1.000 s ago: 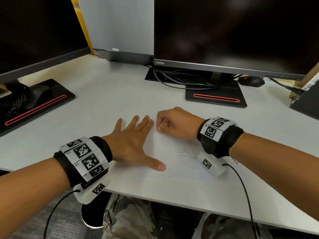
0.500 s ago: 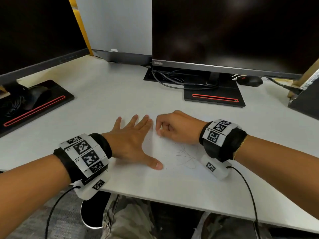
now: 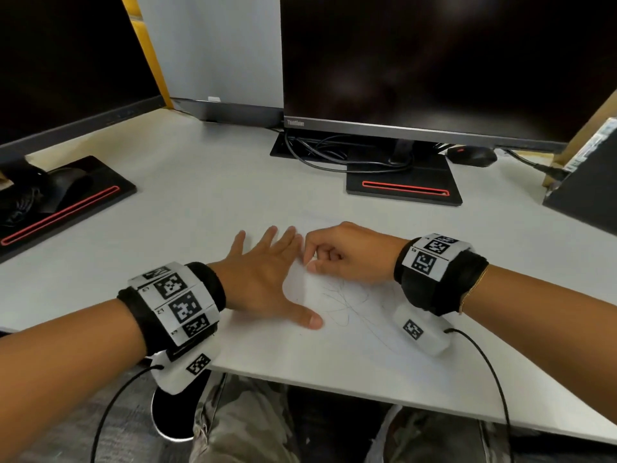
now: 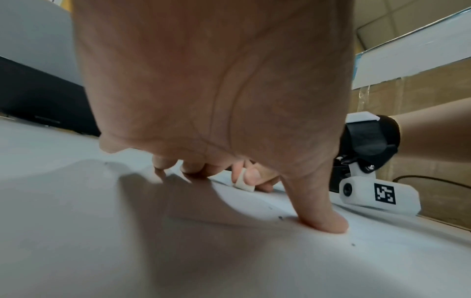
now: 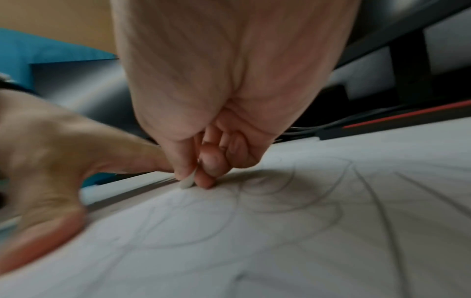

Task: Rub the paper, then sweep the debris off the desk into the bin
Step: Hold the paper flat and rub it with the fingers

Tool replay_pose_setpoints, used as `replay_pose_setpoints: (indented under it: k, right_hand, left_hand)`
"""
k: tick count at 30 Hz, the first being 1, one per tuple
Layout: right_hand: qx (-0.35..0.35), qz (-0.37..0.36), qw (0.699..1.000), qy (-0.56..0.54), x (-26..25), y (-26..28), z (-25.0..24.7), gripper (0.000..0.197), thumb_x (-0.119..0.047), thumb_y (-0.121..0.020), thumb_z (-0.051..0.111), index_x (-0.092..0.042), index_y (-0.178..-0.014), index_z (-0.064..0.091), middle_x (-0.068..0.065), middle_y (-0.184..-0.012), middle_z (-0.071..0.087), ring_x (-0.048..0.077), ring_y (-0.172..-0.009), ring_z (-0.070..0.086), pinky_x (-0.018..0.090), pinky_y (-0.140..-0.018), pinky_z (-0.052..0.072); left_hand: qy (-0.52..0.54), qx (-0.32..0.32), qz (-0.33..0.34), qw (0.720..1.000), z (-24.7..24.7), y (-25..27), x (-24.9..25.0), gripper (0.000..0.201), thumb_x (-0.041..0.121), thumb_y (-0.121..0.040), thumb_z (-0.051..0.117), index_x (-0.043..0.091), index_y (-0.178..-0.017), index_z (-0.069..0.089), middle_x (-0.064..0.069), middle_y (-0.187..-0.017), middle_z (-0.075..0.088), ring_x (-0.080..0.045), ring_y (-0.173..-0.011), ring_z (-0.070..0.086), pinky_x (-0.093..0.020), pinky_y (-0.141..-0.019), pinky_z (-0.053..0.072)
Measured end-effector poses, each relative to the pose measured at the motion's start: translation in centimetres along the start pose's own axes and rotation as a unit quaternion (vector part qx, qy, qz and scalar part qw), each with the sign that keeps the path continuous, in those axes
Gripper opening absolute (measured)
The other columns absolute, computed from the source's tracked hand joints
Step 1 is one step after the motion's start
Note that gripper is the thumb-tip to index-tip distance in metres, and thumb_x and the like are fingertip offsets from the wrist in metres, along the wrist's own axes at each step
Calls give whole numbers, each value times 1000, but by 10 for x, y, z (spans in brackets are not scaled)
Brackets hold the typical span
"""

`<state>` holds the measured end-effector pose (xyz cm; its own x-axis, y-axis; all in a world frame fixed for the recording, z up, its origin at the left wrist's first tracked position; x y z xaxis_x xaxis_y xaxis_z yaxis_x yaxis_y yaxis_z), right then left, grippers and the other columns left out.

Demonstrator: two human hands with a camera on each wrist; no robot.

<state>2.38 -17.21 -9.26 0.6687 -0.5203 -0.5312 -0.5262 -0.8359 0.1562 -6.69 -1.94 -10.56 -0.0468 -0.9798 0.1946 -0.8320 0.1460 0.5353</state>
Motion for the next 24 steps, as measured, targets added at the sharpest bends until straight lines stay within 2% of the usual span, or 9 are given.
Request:
replay_pose_setpoints:
  k: [3,7,10,12,14,18,21,22,24]
  right_hand:
    - [50,21,999,-3,4,-4,-3,8,-26,-105,65,-20,-108,69,-2,-78,66,6,-65,55,21,-67,44]
    - [-9,-18,1000,-6,-9,-3,9,7,-23,-104,66,-19,-107,71,-8,-77,68,2,-67,59,15,-67,45]
    - [53,17,998,18,-2,-5,-4,9,-22,-105,63,-17,-108,69,-2,-81,71,4,-68,59,21,-68,44]
    - [5,-1,1000,11,-10,-1,2,7,-22,-104,65,-19,-107,70,-10,-80,72,0,-69,61,15,-68,44]
    - [-53,-13,999,1,-16,6,11,4,-22,-104,66,-21,-103,71,-21,-71,68,-4,-67,61,12,-66,43]
    - [36,15,999,30,-4,10,0,6,-23,-104,63,-21,-106,69,-7,-75,69,4,-67,59,22,-68,44]
    - [-33,-12,999,3,-19,17,16,7,-22,-104,65,-21,-107,71,-11,-74,66,3,-67,60,18,-66,46]
    - [-30,-8,999,12,-19,17,16,8,-23,-104,64,-20,-107,71,-11,-73,65,2,-66,59,17,-66,45]
    - [38,25,998,41,-7,15,4,9,-23,-105,61,-20,-106,69,-7,-74,67,4,-66,58,23,-67,45]
  left_hand:
    - [-12,1,-12,1000,1,-2,0,148,105,-60,49,31,-161,-29,14,-168,-36,-16,-153,-39,-60,-125,-20]
    - [8,8,-11,1000,0,-2,-2,145,104,-58,53,38,-162,-24,14,-168,-35,-17,-154,-38,-60,-125,-21]
    - [2,10,-17,1000,2,-3,-2,150,106,-57,50,32,-162,-28,15,-168,-36,-16,-153,-38,-60,-125,-20]
    - [7,13,-15,1000,2,-4,-3,151,106,-55,51,33,-162,-26,15,-168,-35,-15,-153,-38,-60,-125,-20]
    - [9,10,-16,1000,2,-3,-3,151,106,-56,51,32,-162,-26,15,-168,-35,-15,-153,-38,-60,-125,-20]
    - [1,5,-23,1000,2,-3,-1,151,106,-57,49,29,-162,-29,14,-167,-37,-15,-153,-38,-60,-125,-19]
    - [-2,9,-19,1000,1,-3,-2,151,106,-58,48,28,-161,-29,13,-168,-37,-16,-153,-38,-61,-125,-19]
    - [-3,6,-20,1000,2,-2,-2,151,106,-58,48,28,-161,-29,13,-168,-37,-16,-153,-38,-61,-125,-19]
    - [-9,4,-23,1000,1,-2,-1,151,107,-57,48,28,-161,-30,13,-168,-37,-16,-154,-37,-61,-125,-19]
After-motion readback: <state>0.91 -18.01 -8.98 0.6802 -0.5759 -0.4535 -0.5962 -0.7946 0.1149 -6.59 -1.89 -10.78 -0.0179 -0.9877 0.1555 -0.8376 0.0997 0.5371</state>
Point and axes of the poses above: each hand's wrist, its own y-axis away from the middle knuckle, its own z-axis out of the palm, x = y × z, the point moved 4 cm from there along -y, towards the middle knuckle
